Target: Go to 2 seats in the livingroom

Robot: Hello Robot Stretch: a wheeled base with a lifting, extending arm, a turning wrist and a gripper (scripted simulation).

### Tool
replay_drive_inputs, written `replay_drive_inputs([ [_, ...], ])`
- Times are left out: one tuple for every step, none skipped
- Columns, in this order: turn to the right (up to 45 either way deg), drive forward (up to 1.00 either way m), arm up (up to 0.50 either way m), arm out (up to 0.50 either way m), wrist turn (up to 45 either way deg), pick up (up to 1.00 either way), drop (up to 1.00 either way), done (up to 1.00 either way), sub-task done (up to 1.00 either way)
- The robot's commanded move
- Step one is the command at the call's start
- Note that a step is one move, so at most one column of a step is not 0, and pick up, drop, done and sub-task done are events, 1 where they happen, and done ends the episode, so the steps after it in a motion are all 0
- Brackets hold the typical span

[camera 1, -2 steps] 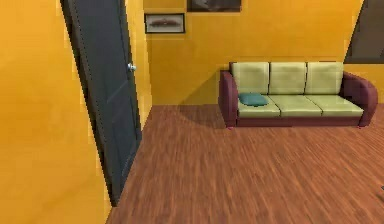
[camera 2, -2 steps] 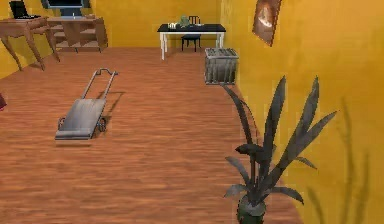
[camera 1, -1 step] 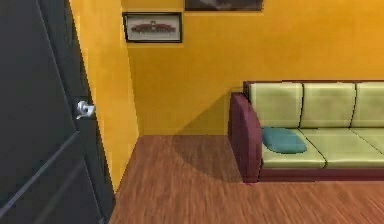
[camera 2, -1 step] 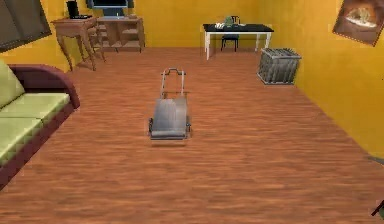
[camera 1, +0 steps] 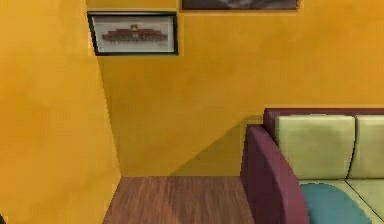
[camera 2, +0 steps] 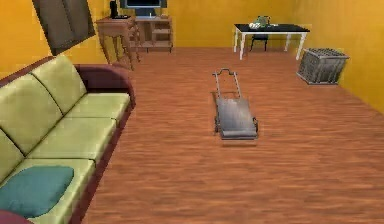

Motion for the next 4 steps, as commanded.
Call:
replay_drive_inputs([
  [45.0,0.0,0.0,0.0,0.0,0.0,0.0,0.0,0.0],
  [0.0,0.0,0.0,0.0,0.0,0.0,0.0,0.0,1.0],
  [45.0,0.0,0.0,0.0,0.0,0.0,0.0,0.0,0.0],
  [45.0,0.0,0.0,0.0,0.0,0.0,0.0,0.0,0.0],
])
